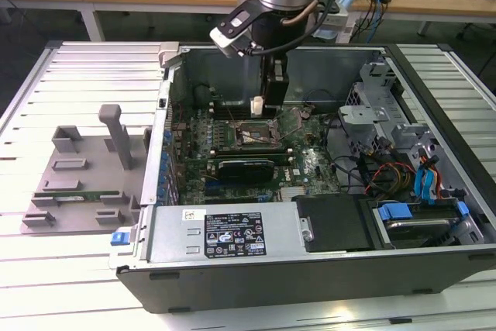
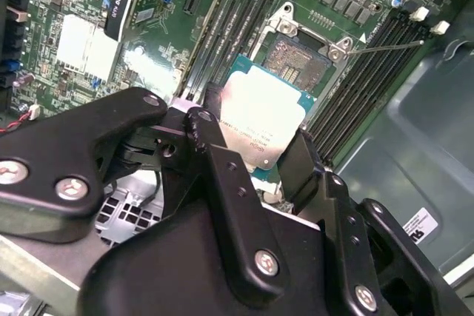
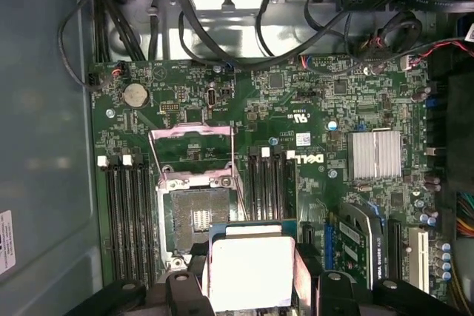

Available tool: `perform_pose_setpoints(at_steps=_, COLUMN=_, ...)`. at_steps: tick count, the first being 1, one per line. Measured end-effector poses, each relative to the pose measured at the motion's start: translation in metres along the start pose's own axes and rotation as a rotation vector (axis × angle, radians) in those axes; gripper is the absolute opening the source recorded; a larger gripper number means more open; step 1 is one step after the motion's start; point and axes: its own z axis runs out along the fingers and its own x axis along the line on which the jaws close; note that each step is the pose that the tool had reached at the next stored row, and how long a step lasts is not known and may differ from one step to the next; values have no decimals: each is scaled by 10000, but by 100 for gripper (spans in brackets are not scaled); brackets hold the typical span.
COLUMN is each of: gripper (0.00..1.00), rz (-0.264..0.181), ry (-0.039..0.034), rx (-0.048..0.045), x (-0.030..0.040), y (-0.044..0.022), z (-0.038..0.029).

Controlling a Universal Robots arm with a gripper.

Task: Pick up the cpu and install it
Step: 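Place the cpu into insertion slot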

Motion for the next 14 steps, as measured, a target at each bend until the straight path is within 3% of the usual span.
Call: perform_pose_setpoints(at_steps=14, gripper=54, rz=0, ry=-1, rx=0, x=12, y=2, z=114)
